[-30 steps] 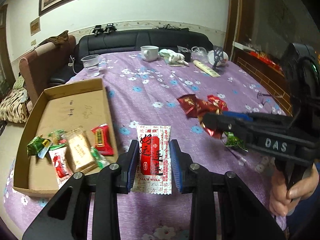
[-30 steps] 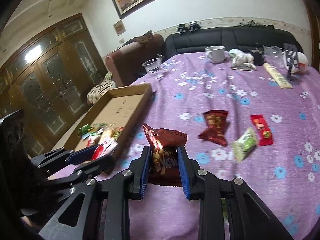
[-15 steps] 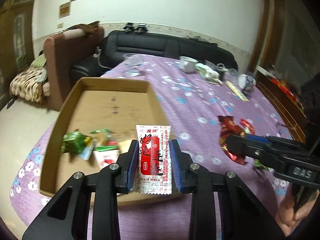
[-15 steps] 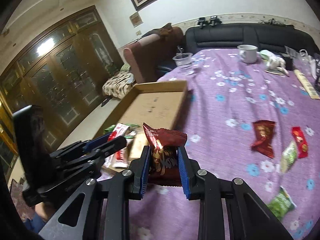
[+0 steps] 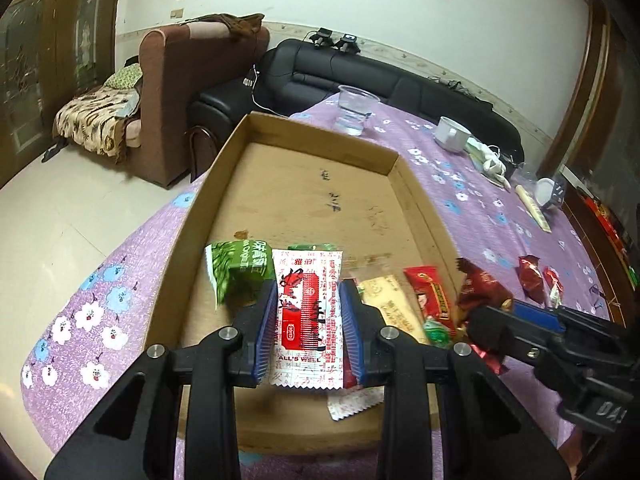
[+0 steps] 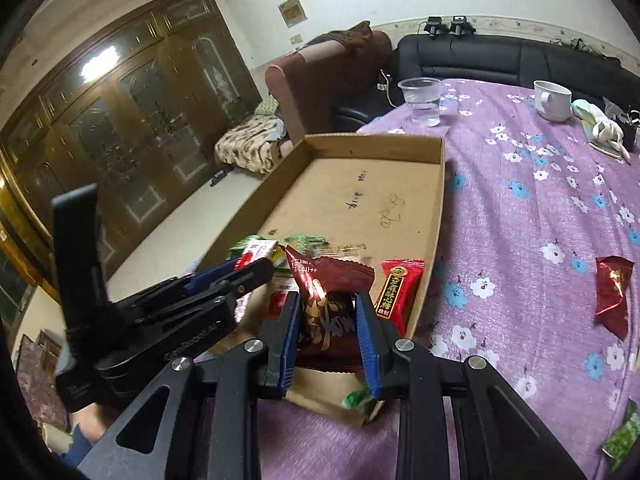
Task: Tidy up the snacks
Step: 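Carry the red-and-white packet and dark red bag into the cardboard tray with both tools, then open the left tool over the tray while the right tool releases the dark red bag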
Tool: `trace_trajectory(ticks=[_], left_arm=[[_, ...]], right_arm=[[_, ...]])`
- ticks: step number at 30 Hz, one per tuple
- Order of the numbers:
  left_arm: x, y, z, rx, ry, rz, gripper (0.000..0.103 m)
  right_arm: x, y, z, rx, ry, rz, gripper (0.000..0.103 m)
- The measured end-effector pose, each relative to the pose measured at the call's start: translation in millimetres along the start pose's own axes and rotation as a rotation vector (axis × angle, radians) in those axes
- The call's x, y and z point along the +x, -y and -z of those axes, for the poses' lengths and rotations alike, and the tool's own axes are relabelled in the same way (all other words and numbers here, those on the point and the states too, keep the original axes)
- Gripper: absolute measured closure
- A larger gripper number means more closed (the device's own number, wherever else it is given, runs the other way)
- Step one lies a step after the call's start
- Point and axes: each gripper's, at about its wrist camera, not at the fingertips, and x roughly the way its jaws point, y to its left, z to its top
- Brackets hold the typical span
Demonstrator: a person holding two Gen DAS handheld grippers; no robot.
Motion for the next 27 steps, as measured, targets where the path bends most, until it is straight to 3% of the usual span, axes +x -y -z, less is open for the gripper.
trace_trajectory(ticks=[9, 17, 27], left_arm=[[2.6, 6.0, 1.5, 0.023, 0.004, 0.004, 0.074], [0.0, 6.4, 2.8, 0.034, 0.006, 0.015, 0.073], [-1.8, 9.8, 3.6, 0.044, -0.002, 0.02, 0.072]], right_arm=[[25.6, 4.7, 2.9, -0.01, -0.022, 0.025, 0.072], [13.7, 3.7, 5.4, -0.012, -0.001, 0.008, 0.062], [-11.1, 11.0, 6.5, 0.026, 0.013, -0.003, 0.06]])
